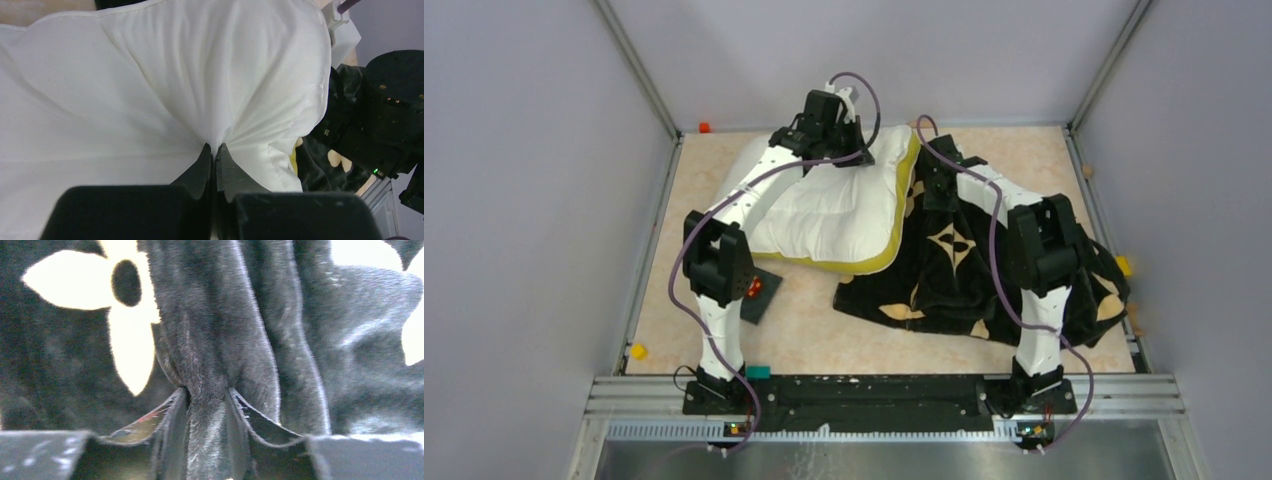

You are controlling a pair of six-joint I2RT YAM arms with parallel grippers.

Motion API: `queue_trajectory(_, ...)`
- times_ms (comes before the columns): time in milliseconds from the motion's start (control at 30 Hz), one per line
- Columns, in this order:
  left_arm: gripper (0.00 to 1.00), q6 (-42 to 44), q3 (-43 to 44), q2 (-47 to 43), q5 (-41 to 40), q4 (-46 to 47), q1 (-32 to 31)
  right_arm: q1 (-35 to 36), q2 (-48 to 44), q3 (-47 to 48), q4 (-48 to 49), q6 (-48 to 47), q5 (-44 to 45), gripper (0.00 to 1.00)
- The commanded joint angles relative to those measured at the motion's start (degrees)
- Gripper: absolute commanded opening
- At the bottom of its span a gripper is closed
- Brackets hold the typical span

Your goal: Put the pillow into the pillowcase

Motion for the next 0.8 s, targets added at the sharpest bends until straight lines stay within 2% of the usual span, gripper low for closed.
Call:
queue_trajectory(0,0.00,-0.4,-0.6,-0.9,1.5,6.0,-0.2,-2.4,-4.8,-1.9,2.7,0.5,-0.8,0.30)
queue_trajectory(67,0.00,-0.4,-1.6,-0.6,1.7,6.5,-0.4,-2.7,-5.9,-2.6,3.5,0.7,-1.6,0.29)
queue_trajectory(167,0.00,-0.4,-3.4,-0.4,1.9,7.2,-0.5,-3.1,-5.2,-1.3,2.8,0.8,-3.0,0.18)
queue_trajectory(200,0.00,-0.3,-3.7,-0.3,1.8,7.3,-0.6,-3.2,-4.9,-0.7,2.3,0.8,-3.3,0.17)
queue_trajectory(267,0.00,-0.1,-4.9,-0.2,1.3,7.5,-0.5,-3.2,-5.1,-0.7,2.8,0.8,-4.7,0.34)
queue_trajectory(333,0.00,0.0,-6.1,-0.2,0.0,7.4,-0.6,-3.2,-5.8,-1.2,3.9,0.8,-6.0,0.46)
queue_trajectory(500,0.00,0.2,-5.3,-3.0,-1.7,6.2,2.0,-0.9,-4.7,0.4,2.1,1.4,-5.0,0.45)
queue_trajectory(600,0.00,0.1,-3.8,-5.8,-3.1,5.2,4.8,0.2,-8.0,-1.5,3.4,2.4,-3.6,0.44)
queue_trajectory(767,0.00,-2.6,-4.7,-9.3,-3.3,6.3,9.7,3.1,-12.6,-3.4,3.9,2.6,-1.5,0.55)
